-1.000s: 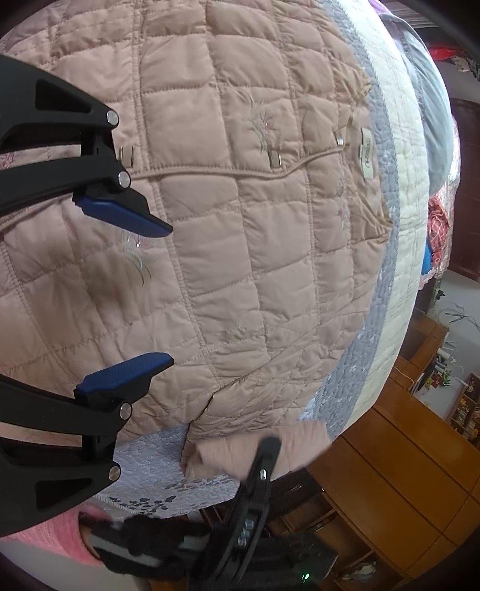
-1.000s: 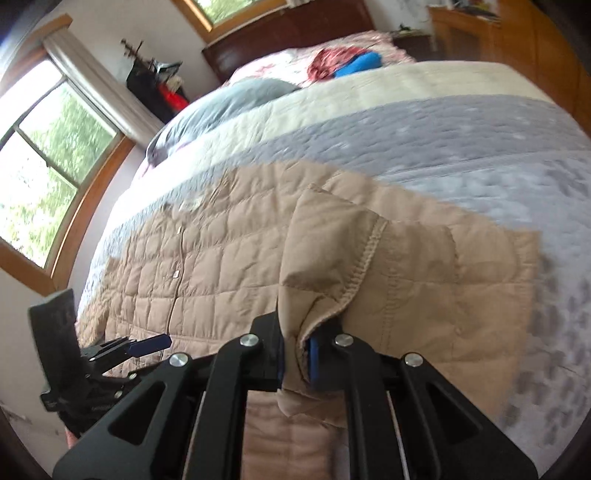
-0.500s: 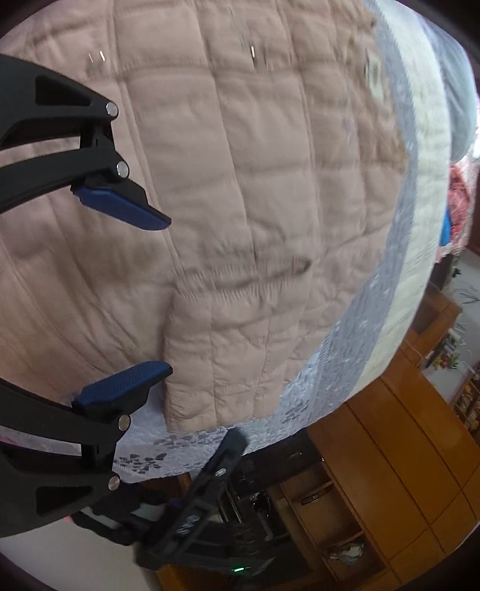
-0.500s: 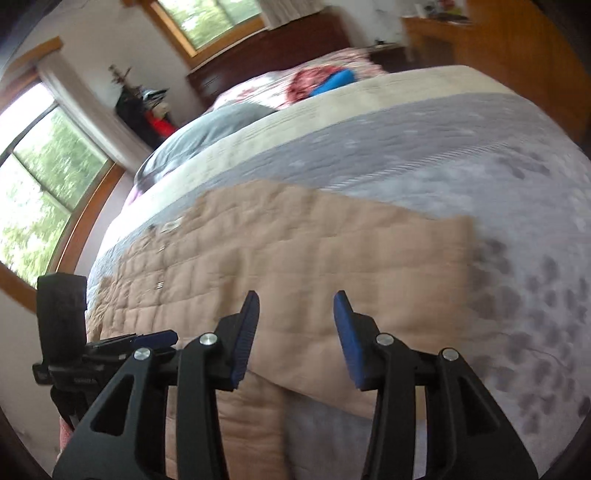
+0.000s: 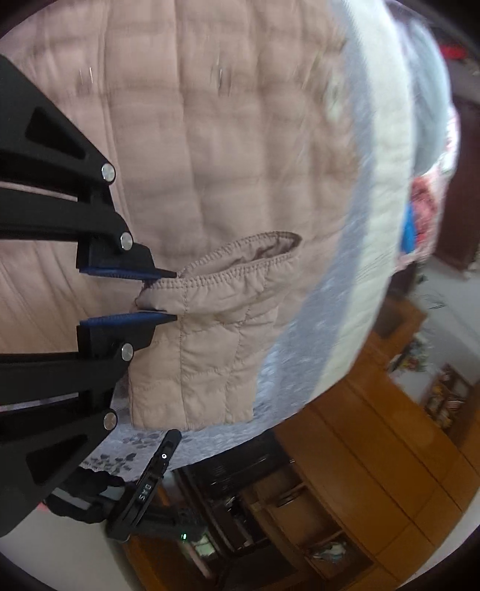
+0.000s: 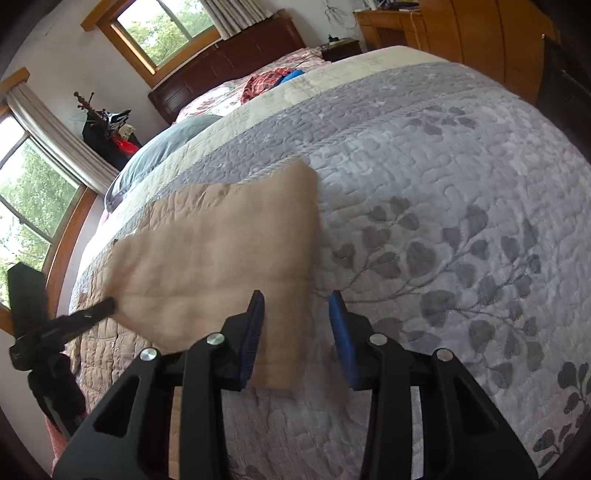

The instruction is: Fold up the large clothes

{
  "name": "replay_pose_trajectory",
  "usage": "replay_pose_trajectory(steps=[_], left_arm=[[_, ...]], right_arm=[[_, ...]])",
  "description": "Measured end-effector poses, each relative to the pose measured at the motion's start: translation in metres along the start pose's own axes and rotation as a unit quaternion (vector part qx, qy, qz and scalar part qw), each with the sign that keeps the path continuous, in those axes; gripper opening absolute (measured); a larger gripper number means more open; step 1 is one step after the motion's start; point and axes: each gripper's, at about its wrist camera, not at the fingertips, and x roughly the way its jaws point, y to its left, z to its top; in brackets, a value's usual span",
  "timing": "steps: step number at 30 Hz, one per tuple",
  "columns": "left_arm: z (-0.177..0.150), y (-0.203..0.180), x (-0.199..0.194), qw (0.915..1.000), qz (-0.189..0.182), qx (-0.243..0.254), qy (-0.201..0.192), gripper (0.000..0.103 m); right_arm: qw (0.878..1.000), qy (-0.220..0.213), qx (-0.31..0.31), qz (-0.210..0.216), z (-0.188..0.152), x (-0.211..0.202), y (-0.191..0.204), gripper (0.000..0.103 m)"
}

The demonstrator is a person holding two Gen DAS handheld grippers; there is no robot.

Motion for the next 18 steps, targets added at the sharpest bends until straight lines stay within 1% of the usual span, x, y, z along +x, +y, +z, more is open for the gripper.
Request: replay_pose_trajectory(steps=[2, 5, 8, 10, 11, 13, 14, 16, 18], left_arm=[[-0.005, 0.018, -0.03, 0.9994, 0.021, -0.003, -0.028, 0.016], [-0.01, 0.047, -0.065, 0.9969, 0.051, -0.016, -0.058, 0.016], [-0.014, 0.07, -0.088, 0.994, 0.076, -0.024, -0.075, 0.016], [-0.018, 0.087, -0.099, 0.9898, 0.107, -0.026, -0.09, 0.016], [-0.019, 0.096, -0.102, 0.9887, 0.115, -0.03, -0.091, 0.016], [-0.023, 0.114, -0.107, 0.9882, 0.118, -0.046, -0.087, 0.016], [-0.025, 0.122, -0.108, 0.9877, 0.121, -0.051, -0.085, 0.016], [-0.032, 0.137, -0.103, 0.9862, 0.137, -0.055, -0.074, 0.016], [-0.038, 0.155, -0.095, 0.9857, 0.146, -0.064, -0.055, 0.016]], right_arm=[[1.0, 0.008, -0.009, 0.014, -0.001, 0.007, 0.011, 0.037], [0.998, 0.026, -0.025, 0.043, 0.0, 0.02, 0.033, 0.037], [0.996, 0.047, -0.042, 0.063, 0.001, 0.037, 0.058, 0.037], [0.994, 0.056, -0.064, 0.065, 0.001, 0.049, 0.079, 0.037], [0.993, 0.061, -0.072, 0.065, 0.0, 0.054, 0.087, 0.037], [0.992, 0.071, -0.088, 0.06, -0.001, 0.065, 0.102, 0.037], [0.991, 0.073, -0.095, 0.052, -0.001, 0.071, 0.107, 0.037], [0.991, 0.083, -0.102, 0.035, -0.002, 0.082, 0.113, 0.033], [0.99, 0.092, -0.106, 0.017, -0.004, 0.093, 0.116, 0.032]])
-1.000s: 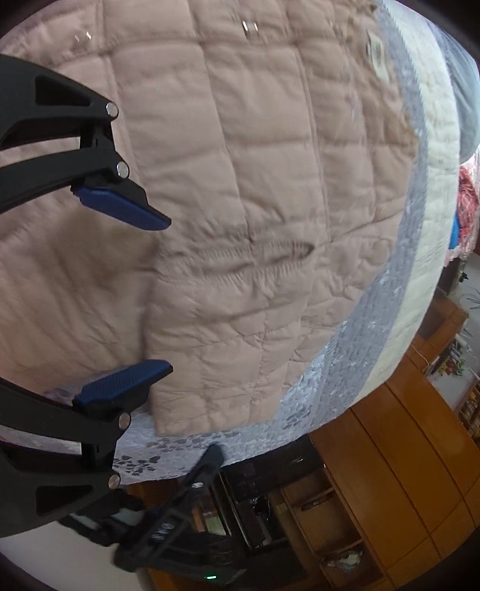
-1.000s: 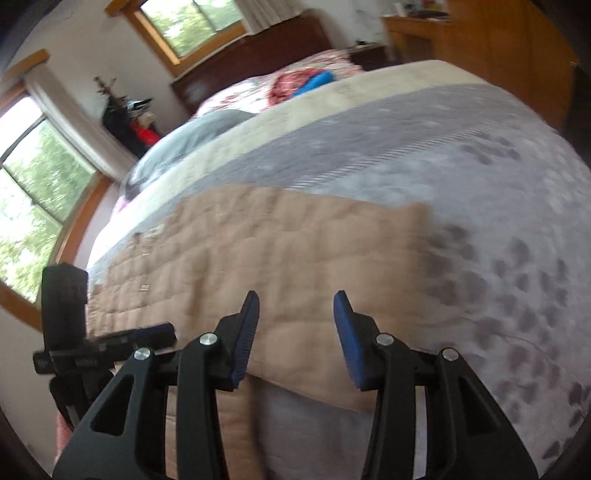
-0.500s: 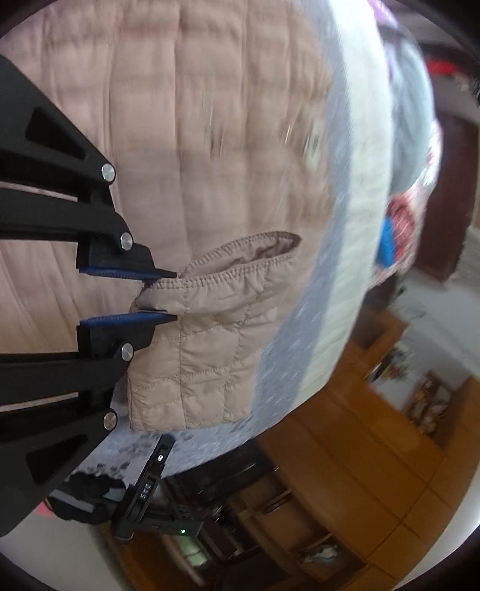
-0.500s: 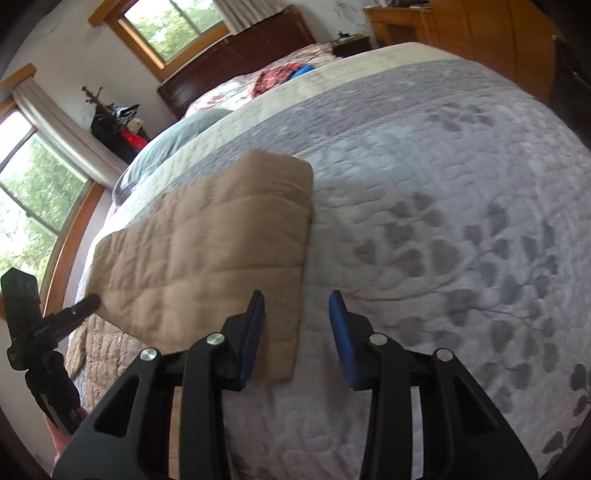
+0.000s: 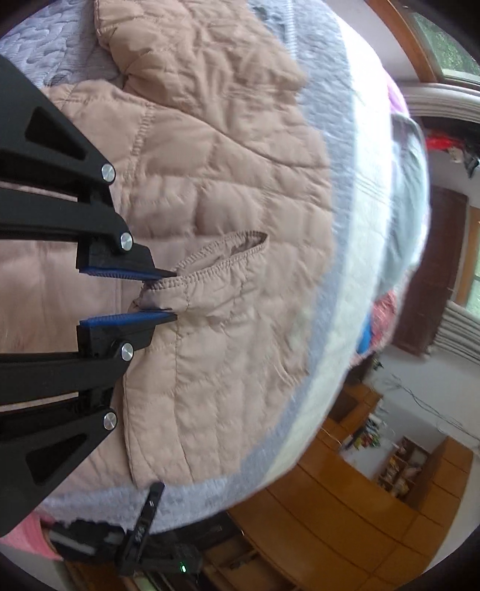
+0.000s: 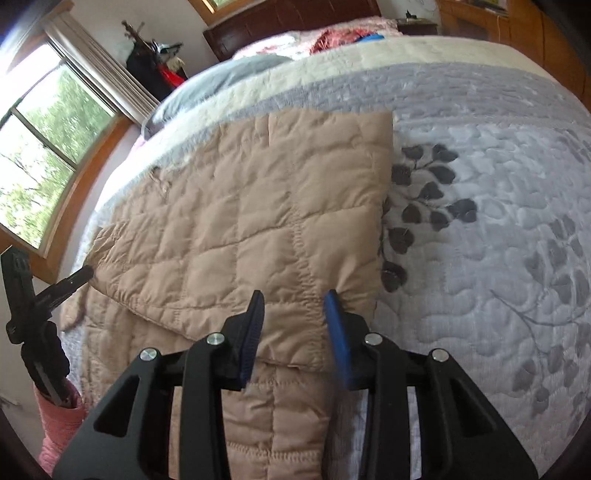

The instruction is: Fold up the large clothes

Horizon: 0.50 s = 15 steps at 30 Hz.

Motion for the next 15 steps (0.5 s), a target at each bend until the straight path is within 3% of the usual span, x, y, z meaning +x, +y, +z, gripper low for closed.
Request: replay_pose_trajectory(steps=[4, 9, 13, 15], left_arm=[[-0.012, 0.014, 0.033, 0.9993, 0.007, -0.012, 0.035, 0.021], [-0.011, 0.011, 0.018, 0.9991, 0.021, -0.019, 0.031, 0.028], [-0.005, 0.005, -0.027, 0.9979, 0.052, -0.02, -0.034, 0.036], [-0.003, -0.011, -0.046, 0.9964, 0.057, 0.0, -0.063, 0.038]], right_arm=[[0.999, 0.002, -0.019, -0.03, -0.005, 0.011, 0.005, 0.029], [0.999, -0.004, -0.019, -0.034, -0.001, -0.005, 0.013, 0.032], [0.999, -0.037, -0.034, -0.007, 0.004, -0.037, 0.034, 0.033], [0.999, -0.028, -0.037, 0.002, 0.008, -0.038, 0.045, 0.033]])
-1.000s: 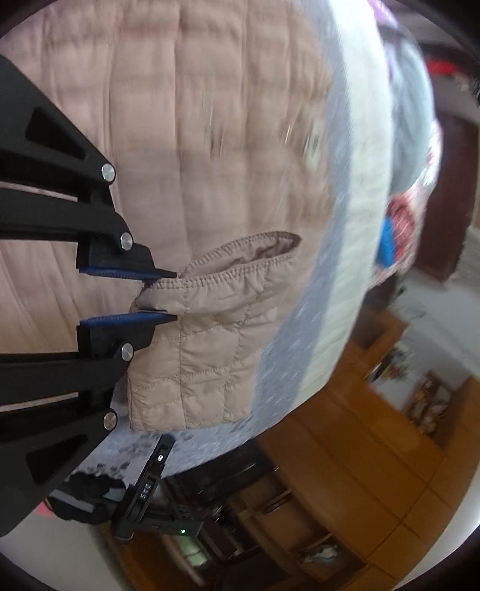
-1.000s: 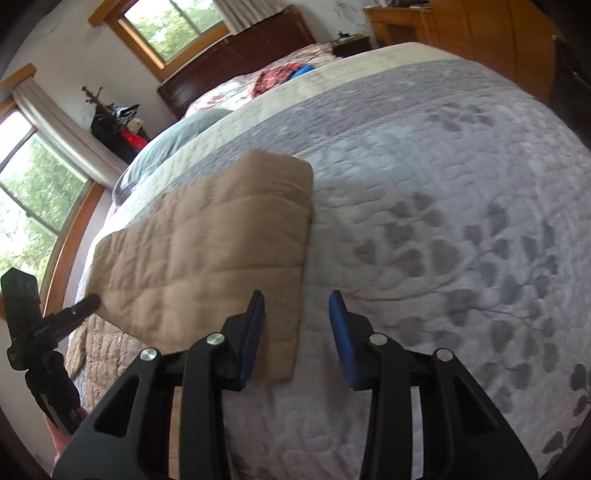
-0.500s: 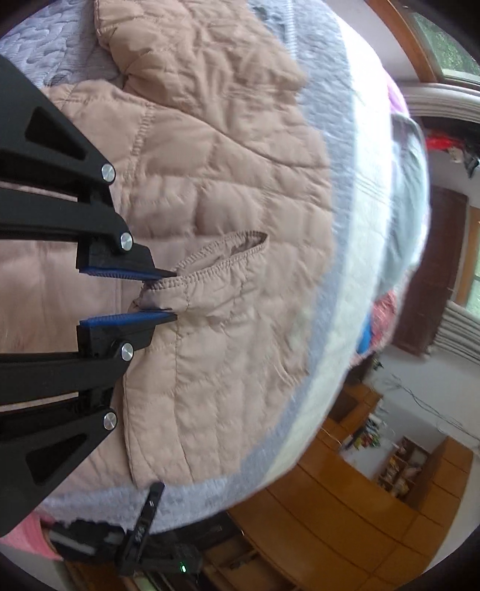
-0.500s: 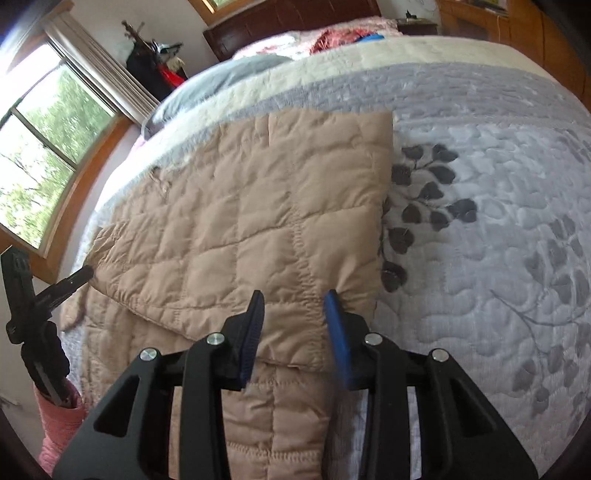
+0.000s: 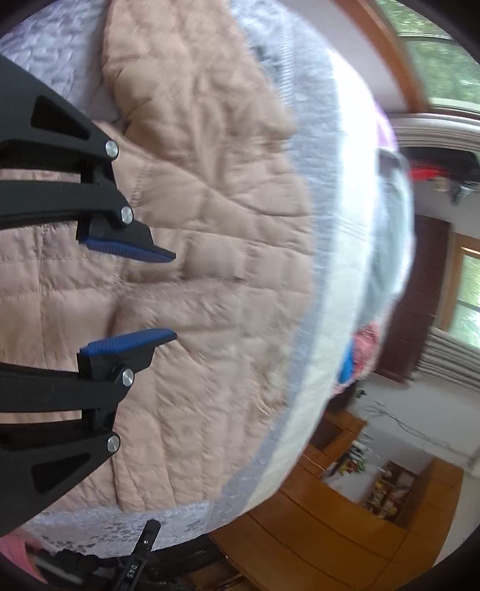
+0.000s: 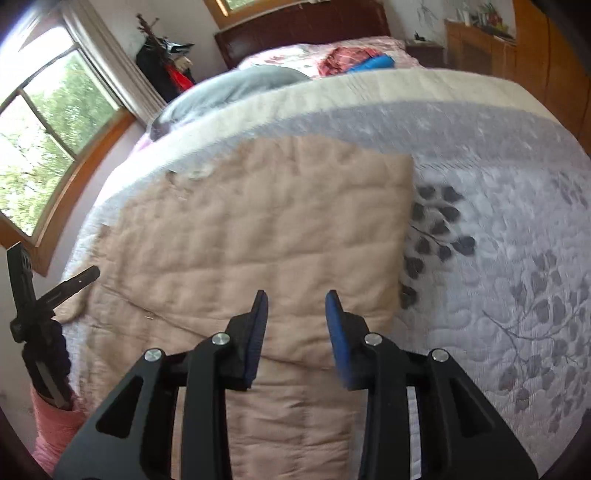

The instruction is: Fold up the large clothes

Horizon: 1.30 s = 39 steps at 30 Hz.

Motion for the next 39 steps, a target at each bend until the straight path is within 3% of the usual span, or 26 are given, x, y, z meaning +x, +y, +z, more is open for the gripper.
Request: replay_pose_trajectory(steps=[3, 7, 11, 17, 21, 23, 26, 30, 35, 39], left_arm=[[0.003, -0.023, 0.001, 0.9995, -0.015, 0.027, 0.006, 0.038], [-0.005, -0.039, 0.038, 0.9975, -0.016, 0.04, 0.057, 0.038], [-0.02, -0.028, 0.078, 0.9937, -0.013, 0.036, 0.105, 0.036], [-0.023, -0.027, 0.078, 0.994, -0.019, 0.041, 0.1, 0.036], [-0.012, -0.016, 0.055, 0.995, -0.039, 0.019, 0.09, 0.036], [-0.012, 0.0, 0.027, 0.9966, -0.044, 0.019, 0.067, 0.053], [-0.019, 0.043, -0.014, 0.9992, -0.022, 0.001, 0.033, 0.059], [-0.047, 0.134, -0.058, 0.9968, 0.039, -0.067, 0.02, 0.061], [-0.086, 0.252, -0.1, 0.976, 0.122, -0.18, 0.01, 0.062], [-0.104, 0.331, -0.117, 0.9498, 0.136, -0.282, -0.007, 0.062]], right_arm=[[1.0, 0.027, -0.015, -0.009, 0.006, 0.017, 0.022, 0.033], [0.998, 0.064, -0.009, -0.018, 0.005, 0.054, 0.034, 0.033], [0.995, 0.094, 0.004, -0.036, -0.007, 0.084, 0.029, 0.031], [0.995, 0.095, 0.017, -0.025, -0.005, 0.088, 0.026, 0.031], [0.998, 0.062, 0.004, 0.008, -0.006, 0.053, 0.031, 0.037], [0.999, 0.037, -0.008, 0.022, -0.011, 0.029, 0.031, 0.041], [0.999, 0.031, -0.013, 0.006, -0.023, 0.005, 0.025, 0.045], [0.999, 0.053, -0.01, 0.002, -0.043, -0.002, 0.014, 0.046], [0.997, 0.078, -0.016, -0.01, -0.068, 0.006, 0.011, 0.047], [0.996, 0.089, -0.023, -0.009, -0.08, 0.012, 0.016, 0.048]])
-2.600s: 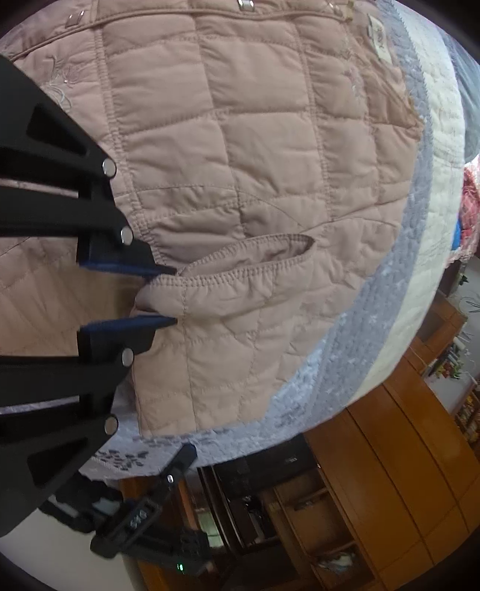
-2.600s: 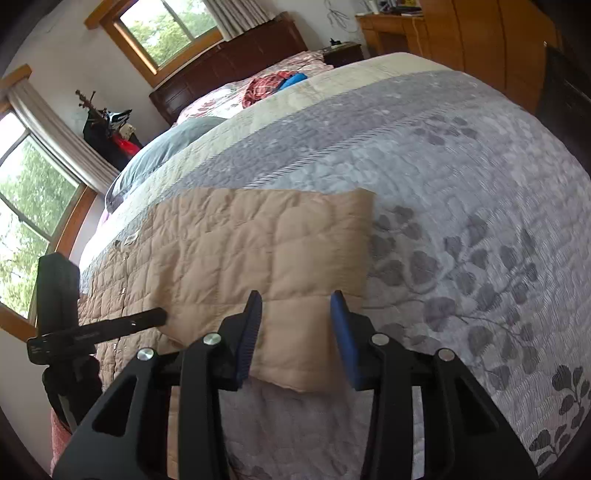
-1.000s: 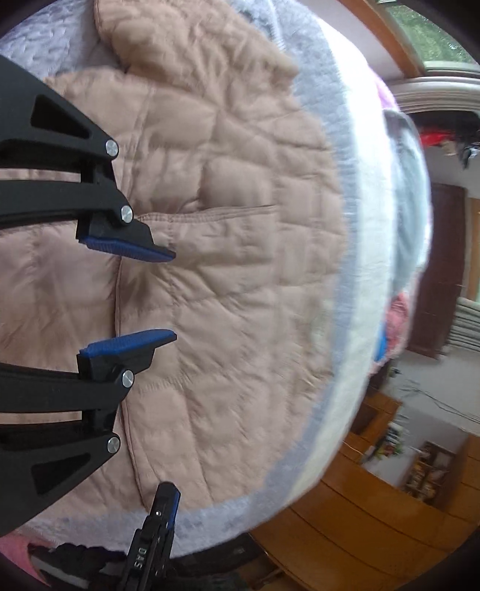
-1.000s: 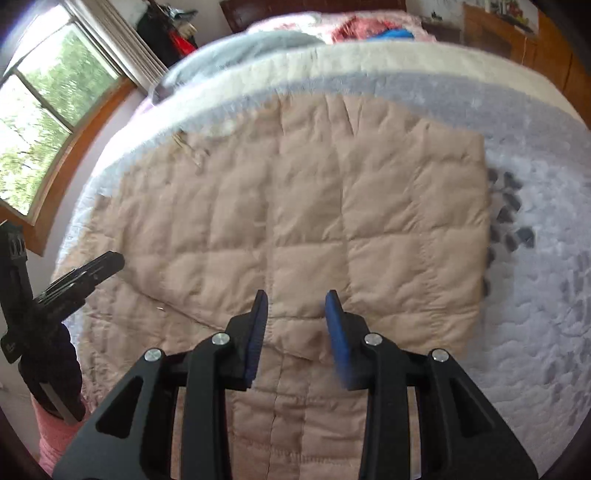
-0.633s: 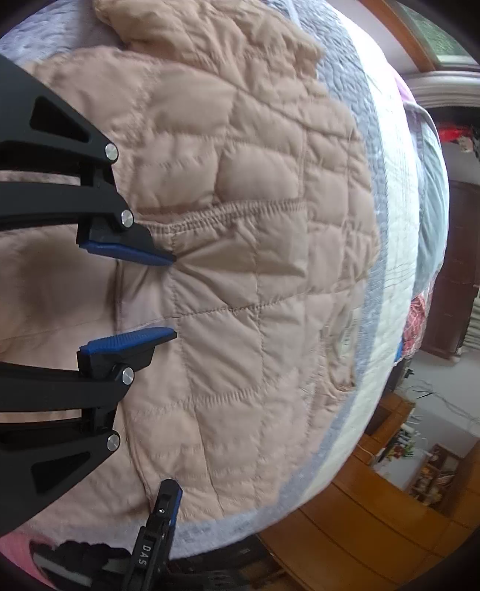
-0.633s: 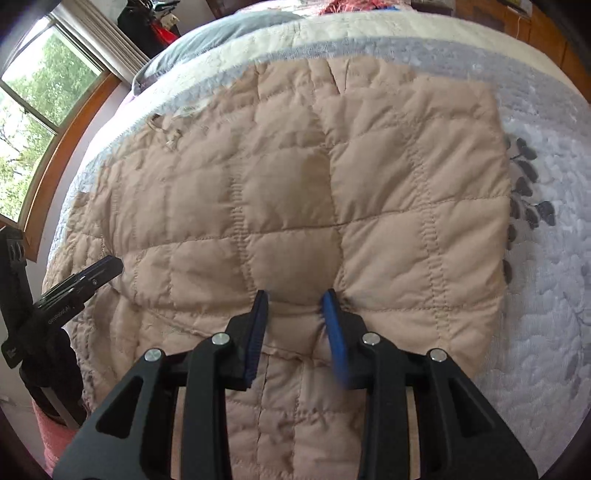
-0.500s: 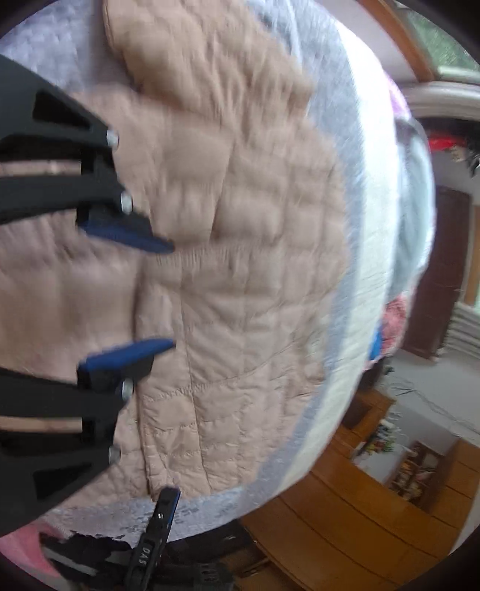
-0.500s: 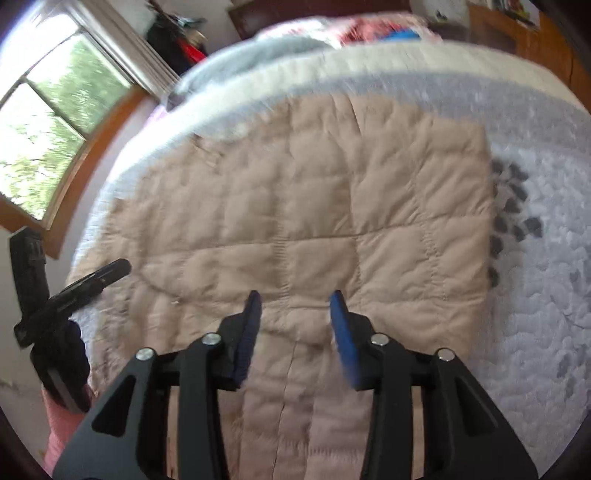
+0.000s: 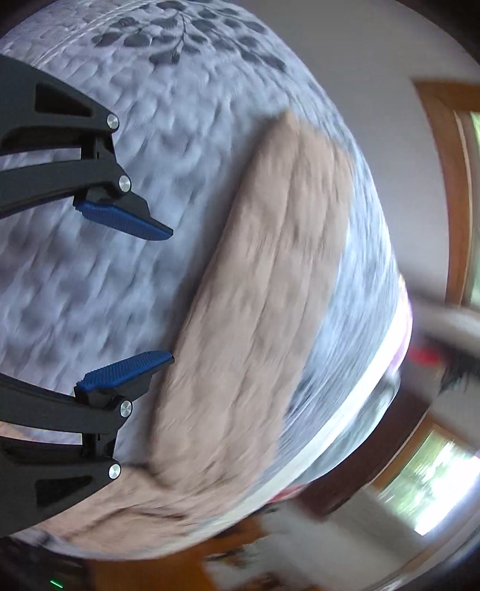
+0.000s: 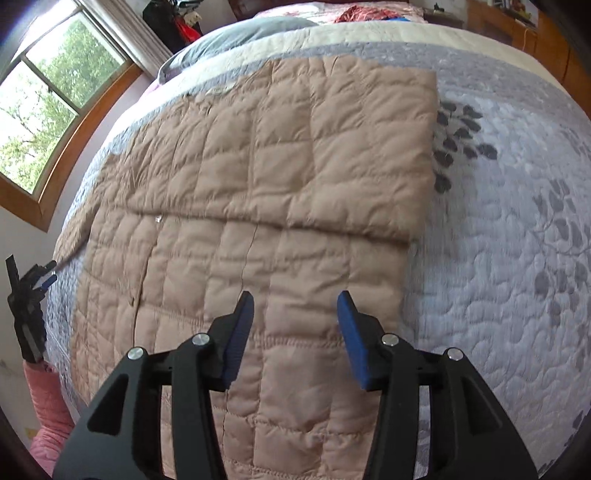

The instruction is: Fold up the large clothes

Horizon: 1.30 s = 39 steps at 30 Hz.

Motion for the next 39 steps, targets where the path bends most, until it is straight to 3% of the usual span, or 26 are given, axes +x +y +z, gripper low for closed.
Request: replay_pose_trajectory(steps=[5, 9, 12, 14, 24, 29, 33, 39], left_arm=[[0.034, 0.051, 0.019, 0.996, -0.023, -0.086, -0.013, 0.061], [0.052, 0.068, 0.037, 0.9918, -0.038, -0.121, -0.015, 0.059], [0.056, 0.075, 0.042, 0.9896, -0.03, -0.138, -0.03, 0.048], [0.059, 0.075, 0.047, 0.9905, -0.009, -0.132, -0.036, 0.028], [0.056, 0.087, 0.038, 0.987, -0.031, -0.151, -0.046, 0.005], [0.051, 0.041, -0.006, 0.9886, -0.048, -0.092, -0.11, 0.004], [0.038, -0.031, -0.047, 0.986, -0.072, -0.003, -0.15, 0.004], [-0.006, -0.148, -0.063, 0.9739, -0.102, 0.138, -0.148, 0.004]], right_arm=[[1.0, 0.002, 0.002, -0.007, -0.004, 0.006, 0.0, 0.048], [1.0, 0.003, 0.004, -0.014, -0.003, 0.01, -0.001, 0.048], [1.0, 0.008, 0.006, -0.017, -0.002, 0.014, -0.001, 0.048], [1.0, 0.012, 0.006, -0.021, -0.001, 0.019, -0.002, 0.048], [0.999, 0.01, 0.002, -0.033, -0.001, 0.031, 0.003, 0.053], [1.0, -0.008, 0.006, -0.022, -0.003, 0.015, 0.003, 0.053], [1.0, -0.013, 0.006, -0.021, -0.009, 0.008, 0.004, 0.053], [1.0, -0.014, 0.002, -0.015, -0.019, 0.004, 0.004, 0.053]])
